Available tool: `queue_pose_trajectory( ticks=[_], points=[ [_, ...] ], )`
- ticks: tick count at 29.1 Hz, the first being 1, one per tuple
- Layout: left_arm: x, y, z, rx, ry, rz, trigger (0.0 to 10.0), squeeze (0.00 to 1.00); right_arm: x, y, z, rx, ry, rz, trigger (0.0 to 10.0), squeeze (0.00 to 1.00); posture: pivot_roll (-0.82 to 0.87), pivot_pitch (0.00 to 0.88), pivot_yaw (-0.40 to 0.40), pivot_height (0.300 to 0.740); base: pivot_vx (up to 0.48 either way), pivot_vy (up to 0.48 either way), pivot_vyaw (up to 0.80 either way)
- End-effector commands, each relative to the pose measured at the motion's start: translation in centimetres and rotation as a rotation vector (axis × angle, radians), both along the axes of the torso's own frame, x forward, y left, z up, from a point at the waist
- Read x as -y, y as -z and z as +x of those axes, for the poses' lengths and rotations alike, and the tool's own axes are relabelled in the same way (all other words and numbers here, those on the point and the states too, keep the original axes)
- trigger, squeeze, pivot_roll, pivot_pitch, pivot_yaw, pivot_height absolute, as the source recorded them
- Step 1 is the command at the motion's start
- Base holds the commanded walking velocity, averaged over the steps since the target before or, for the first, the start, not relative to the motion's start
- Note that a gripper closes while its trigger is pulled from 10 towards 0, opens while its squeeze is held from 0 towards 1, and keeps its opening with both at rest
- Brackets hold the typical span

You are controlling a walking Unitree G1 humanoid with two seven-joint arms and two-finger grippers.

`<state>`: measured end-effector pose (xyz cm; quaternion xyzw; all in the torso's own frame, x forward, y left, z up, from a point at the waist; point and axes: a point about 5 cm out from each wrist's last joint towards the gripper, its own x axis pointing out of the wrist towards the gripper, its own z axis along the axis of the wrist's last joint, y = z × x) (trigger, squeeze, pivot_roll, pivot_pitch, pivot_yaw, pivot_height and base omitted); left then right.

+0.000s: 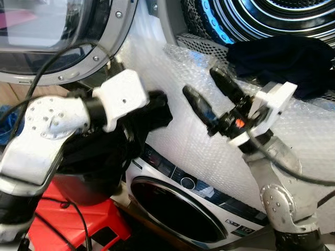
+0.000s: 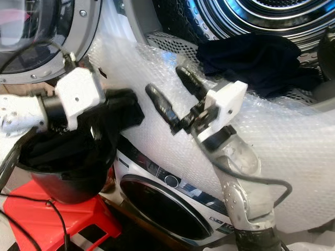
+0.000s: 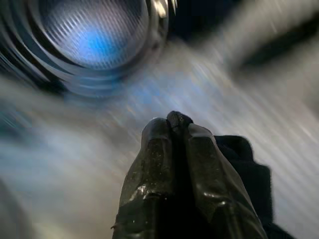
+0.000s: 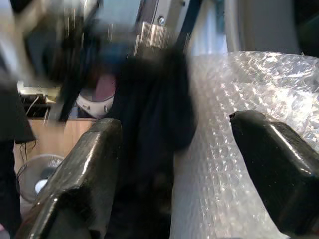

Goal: Clothes washing

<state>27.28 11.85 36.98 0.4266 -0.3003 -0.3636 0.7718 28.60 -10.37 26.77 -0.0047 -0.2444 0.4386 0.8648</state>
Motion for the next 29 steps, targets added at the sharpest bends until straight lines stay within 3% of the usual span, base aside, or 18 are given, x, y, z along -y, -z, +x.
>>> queue_pose_trajectory(
  ticks=[1,3,12,13,18,24,29],
  points=[
    [1.3,-2.0,-1.1,0.136,0.071,0.002,10.0,0.0,0.6,-0.3,-0.2,0.033,-0.001,-0.04,10.0,0.0,0.34,0.196,-0.147,0.74,0.0,0.0,0.0],
    [1.5,-3.1,-1.0,0.197,0.071,0.013,10.0,0.0,0.7,-0.3,-0.1,0.043,0.005,-0.049,10.0,0.0,0.34,0.192,-0.149,0.74,0.0,0.0,0.0],
    [2.1,-4.6,0.9,0.273,0.071,0.051,10.0,0.0,0.3,-0.1,-0.1,0.058,-0.033,-0.07,10.0,0.0,0.35,0.171,-0.147,0.74,0.0,0.0,0.0],
    [2.8,-6.5,1.5,0.337,0.075,0.025,10.0,0.0,-0.3,0.1,0.1,0.06,-0.027,-0.07,10.0,0.0,0.35,0.161,-0.142,0.74,0.0,0.0,0.0],
    [4.6,-8.8,1.6,0.434,0.136,0.016,10.0,0.0,-1.8,0.8,0.3,0.051,-0.022,-0.07,10.0,0.0,0.34,0.149,-0.13,0.74,0.0,0.0,0.0],
    [5.4,-8.9,2.0,0.421,0.204,0.027,10.0,0.0,-2.8,0.8,0.5,0.051,-0.003,-0.034,10.0,0.0,0.33,0.143,-0.12,0.74,0.0,0.0,0.0],
    [6.4,-9.4,2.4,0.384,0.273,-0.029,10.0,0.0,-3.7,0.8,0.6,0.042,-0.001,-0.003,10.0,0.0,0.34,0.142,-0.119,0.74,0.0,0.0,0.0]
  ],
)
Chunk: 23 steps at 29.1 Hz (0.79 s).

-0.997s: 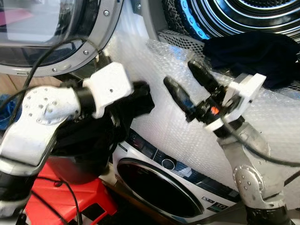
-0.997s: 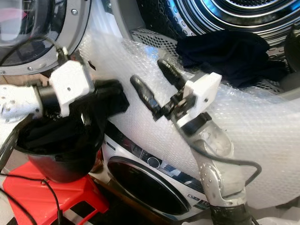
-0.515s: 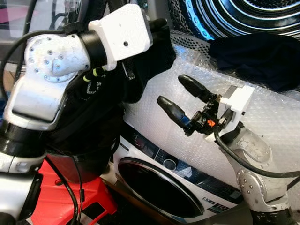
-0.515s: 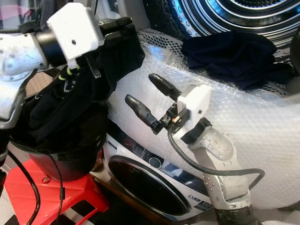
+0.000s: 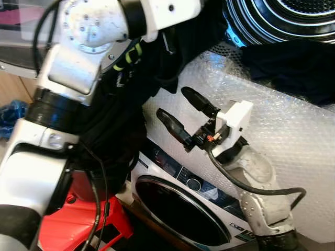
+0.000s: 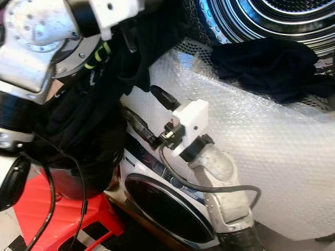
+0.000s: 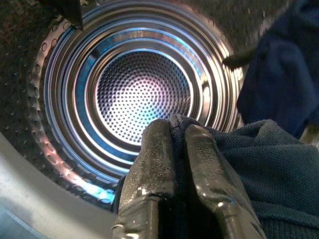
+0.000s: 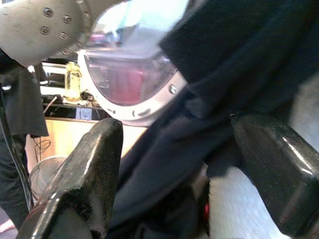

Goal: Clothes washing

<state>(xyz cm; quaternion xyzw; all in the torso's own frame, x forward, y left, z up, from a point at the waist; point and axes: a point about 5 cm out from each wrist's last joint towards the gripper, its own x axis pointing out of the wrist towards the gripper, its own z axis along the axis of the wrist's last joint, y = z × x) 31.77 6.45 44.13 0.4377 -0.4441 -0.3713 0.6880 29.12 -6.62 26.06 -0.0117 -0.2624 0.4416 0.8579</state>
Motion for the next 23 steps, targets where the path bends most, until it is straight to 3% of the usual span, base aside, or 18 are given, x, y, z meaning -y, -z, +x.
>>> queue_pose_trajectory(
  ticks=[1,9,11,18,23],
  points=[
    [1.4,-2.6,-1.9,0.098,0.099,-0.031,10.0,0.0,-0.2,0.3,0.0,-0.004,0.001,-0.005,10.0,0.0,0.34,0.142,-0.119,0.74,0.0,0.0,0.0],
    [3.4,-4.0,-1.9,0.109,0.167,-0.067,10.0,0.0,-1.8,0.5,-0.4,-0.03,-0.03,0.061,10.0,0.0,0.34,0.103,-0.096,0.74,0.0,0.0,0.0],
    [4.3,-4.8,-2.4,0.106,0.234,-0.087,10.0,0.0,-2.1,0.7,0.1,-0.032,0.03,0.041,10.0,0.0,0.33,0.083,-0.085,0.74,0.0,0.0,0.0],
    [4.8,-6.0,-2.7,0.047,0.329,-0.141,10.0,0.0,-2.0,0.9,2.6,-0.104,0.261,0.056,10.0,0.0,0.32,0.064,-0.07,0.74,0.0,0.0,0.0],
    [4.8,-6.3,-2.2,-0.001,0.364,-0.176,10.0,0.0,-2.3,-0.8,3.8,-0.233,0.357,0.292,10.0,0.0,0.29,0.053,-0.057,0.74,0.0,0.0,0.0]
  ],
)
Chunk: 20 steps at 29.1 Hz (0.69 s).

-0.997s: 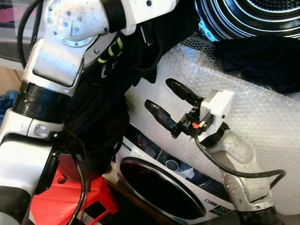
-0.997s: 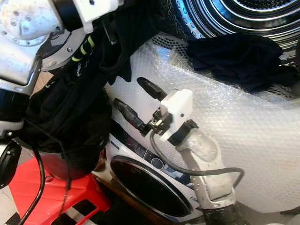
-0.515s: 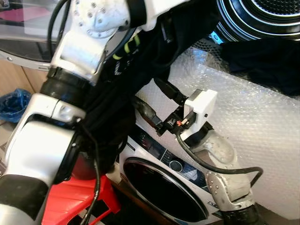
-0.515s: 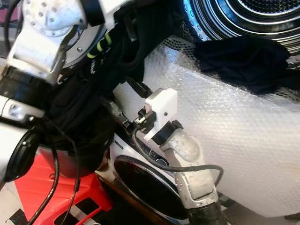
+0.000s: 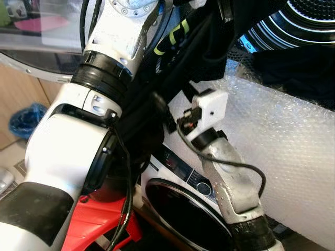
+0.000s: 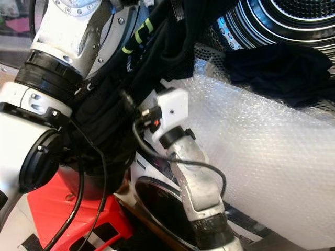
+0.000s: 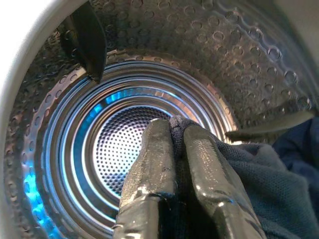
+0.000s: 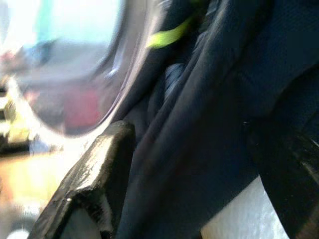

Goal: Clothes washing

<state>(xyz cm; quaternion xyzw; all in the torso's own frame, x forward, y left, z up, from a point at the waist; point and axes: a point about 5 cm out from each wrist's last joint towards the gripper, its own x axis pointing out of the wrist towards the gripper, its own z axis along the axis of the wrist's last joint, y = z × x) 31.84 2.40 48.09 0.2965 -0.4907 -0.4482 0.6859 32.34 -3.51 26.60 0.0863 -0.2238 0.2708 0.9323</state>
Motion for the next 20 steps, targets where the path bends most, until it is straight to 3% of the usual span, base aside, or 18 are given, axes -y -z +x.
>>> queue_pose_trajectory(
  ticks=[1,4,8,10,11,14,17,20],
  points=[
    [0.8,-2.4,-2.3,0.106,0.081,-0.036,10.0,0.0,0.8,-0.4,0.6,-0.054,0.054,0.099,10.0,0.0,0.29,0.053,-0.057,0.74,0.0,0.0,0.0],
    [0.8,-2.4,-2.2,0.1,0.089,-0.039,10.0,0.0,0.8,-0.6,0.9,-0.091,0.063,0.167,10.0,0.0,0.29,0.053,-0.057,0.74,0.0,0.0,0.0],
    [0.9,-2.4,-2.1,0.092,0.102,-0.036,10.0,0.0,-0.1,-1.0,0.5,-0.107,-0.057,0.239,10.0,0.0,0.28,0.058,-0.059,0.74,0.0,0.0,0.0],
    [0.9,-2.4,-2.0,0.09,0.111,-0.033,10.0,0.0,-0.6,-1.1,0.3,-0.094,-0.064,0.191,10.0,0.0,0.28,0.058,-0.061,0.74,0.0,0.0,0.0],
    [0.9,-2.3,-2.0,0.088,0.119,-0.032,10.0,0.0,-1.1,-0.7,0.6,-0.089,0.003,0.069,10.0,0.0,0.28,0.058,-0.061,0.74,0.0,0.0,0.0],
    [1.0,-2.3,-2.0,0.087,0.127,-0.03,10.0,0.0,-1.9,0.3,0.6,-0.06,0.027,-0.142,10.0,0.0,0.28,0.067,-0.071,0.74,0.0,0.0,0.0],
    [1.0,-2.2,-1.9,0.089,0.13,-0.029,10.0,0.0,-2.5,0.4,-0.1,-0.05,-0.052,-0.173,10.0,0.0,0.28,0.067,-0.071,0.74,0.0,0.0,0.0],
    [0.9,-2.2,-1.9,0.093,0.129,-0.028,10.0,0.0,-3.4,0.6,-0.6,-0.083,-0.149,-0.098,10.0,0.0,0.28,0.07,-0.073,0.74,0.0,0.0,0.0]
  ],
)
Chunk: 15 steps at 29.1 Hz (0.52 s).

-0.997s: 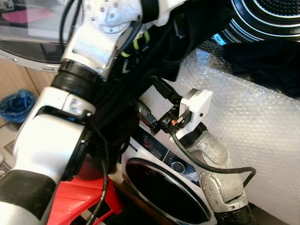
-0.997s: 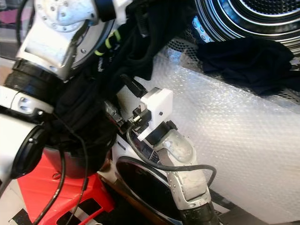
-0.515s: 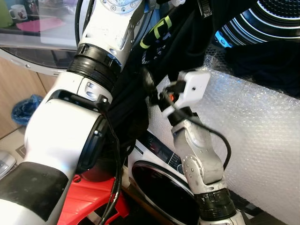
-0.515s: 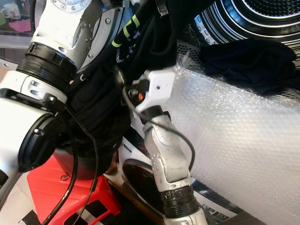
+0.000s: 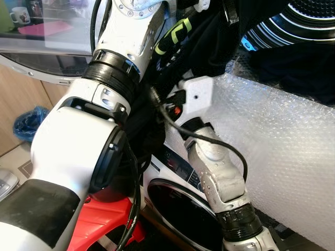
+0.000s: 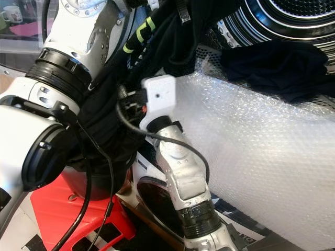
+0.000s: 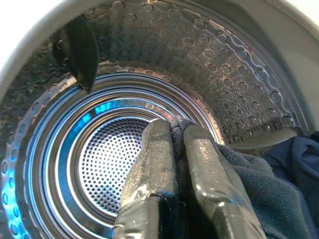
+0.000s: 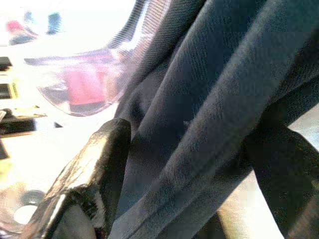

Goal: Clothes washing

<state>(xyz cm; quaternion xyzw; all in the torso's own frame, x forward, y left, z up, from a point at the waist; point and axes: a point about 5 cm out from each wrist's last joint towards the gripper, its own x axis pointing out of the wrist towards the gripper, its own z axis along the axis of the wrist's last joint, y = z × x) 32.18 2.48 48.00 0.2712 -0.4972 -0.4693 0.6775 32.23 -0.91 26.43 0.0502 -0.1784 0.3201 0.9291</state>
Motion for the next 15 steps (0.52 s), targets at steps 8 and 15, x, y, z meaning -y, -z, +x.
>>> queue_pose_trajectory(
  ticks=[8,15],
  points=[
    [0.7,-2.1,-1.9,0.107,0.052,-0.02,10.0,0.0,-3.2,2.4,-0.7,-0.118,-0.092,-0.045,7.5,0.0,0.28,0.078,-0.085,0.74,0.0,0.0,0.0],
    [0.2,-1.5,-1.4,0.096,0.041,-0.02,10.0,0.0,-2.7,1.8,0.6,-0.177,0.033,0.04,0.0,0.0,0.28,0.087,-0.103,0.74,0.0,0.0,0.0]
  ],
)
